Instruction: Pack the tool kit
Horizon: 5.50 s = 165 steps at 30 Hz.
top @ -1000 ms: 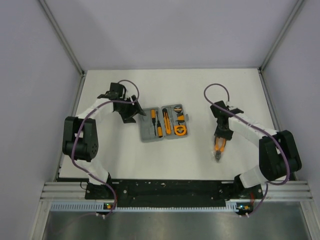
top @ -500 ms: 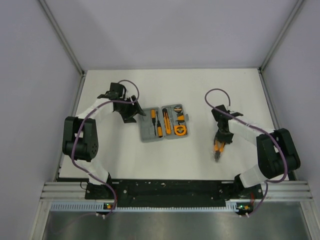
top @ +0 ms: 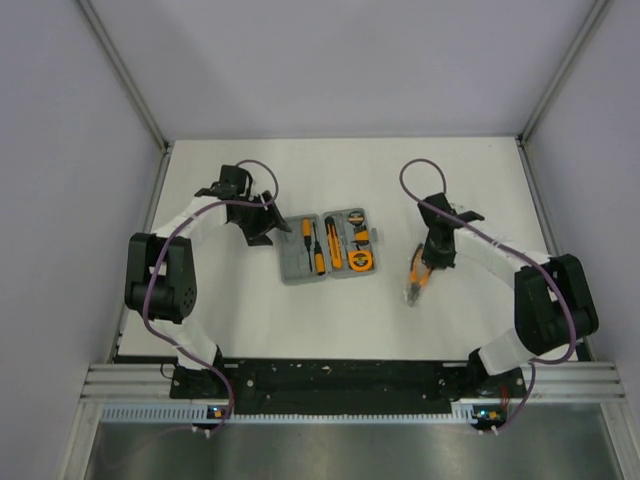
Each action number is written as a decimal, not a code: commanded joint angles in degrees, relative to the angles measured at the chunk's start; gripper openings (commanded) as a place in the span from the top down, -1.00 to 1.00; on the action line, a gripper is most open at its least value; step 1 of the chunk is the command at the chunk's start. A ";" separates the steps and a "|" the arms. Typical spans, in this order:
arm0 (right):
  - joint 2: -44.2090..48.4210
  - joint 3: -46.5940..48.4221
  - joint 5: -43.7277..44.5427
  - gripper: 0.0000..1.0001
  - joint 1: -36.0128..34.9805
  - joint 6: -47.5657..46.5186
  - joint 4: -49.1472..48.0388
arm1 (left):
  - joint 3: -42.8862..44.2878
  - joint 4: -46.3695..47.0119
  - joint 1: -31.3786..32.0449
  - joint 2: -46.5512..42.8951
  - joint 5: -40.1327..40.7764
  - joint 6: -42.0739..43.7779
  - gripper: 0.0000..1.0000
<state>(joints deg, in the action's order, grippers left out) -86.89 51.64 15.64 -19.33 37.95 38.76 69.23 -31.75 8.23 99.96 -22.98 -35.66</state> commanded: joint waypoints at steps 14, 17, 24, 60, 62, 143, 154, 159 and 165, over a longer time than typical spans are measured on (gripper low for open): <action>-21.81 43.70 -7.99 1.00 -20.65 -9.74 -6.50 | 0.64 -2.88 -2.34 -7.14 9.18 -2.75 -0.31; -27.53 49.77 -9.13 1.00 -23.03 -9.40 -6.77 | -0.24 -2.97 -3.04 -8.81 10.50 -3.36 -0.30; -36.06 57.08 -12.30 1.00 -26.10 -7.28 -8.62 | -2.43 -0.43 -3.57 -9.00 6.73 -3.01 -0.30; -46.27 63.94 -2.19 0.64 -30.94 -3.68 1.14 | -5.34 13.29 0.56 7.00 -1.97 -6.53 0.26; -45.56 63.68 -2.02 0.57 -30.94 -3.50 1.23 | -4.72 13.29 0.73 7.53 -2.59 -5.92 0.36; -30.89 52.42 -2.28 0.49 -29.89 -8.77 -1.32 | -1.12 5.12 3.98 1.47 2.59 -2.31 0.33; -30.09 49.97 -7.55 0.43 -29.10 -12.38 -2.20 | 1.78 2.39 6.62 -0.21 2.77 -7.40 0.47; -30.09 47.95 -10.53 0.44 -28.83 -12.99 -2.55 | 1.87 0.55 9.61 1.02 5.74 -10.74 0.60; -30.79 45.75 -13.00 0.52 -28.31 -12.82 -3.87 | 2.05 -1.65 11.46 2.43 10.32 -12.06 0.68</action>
<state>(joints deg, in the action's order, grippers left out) -119.61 98.17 5.13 -48.49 25.91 36.88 69.34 -31.31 19.09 102.26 -17.08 -45.71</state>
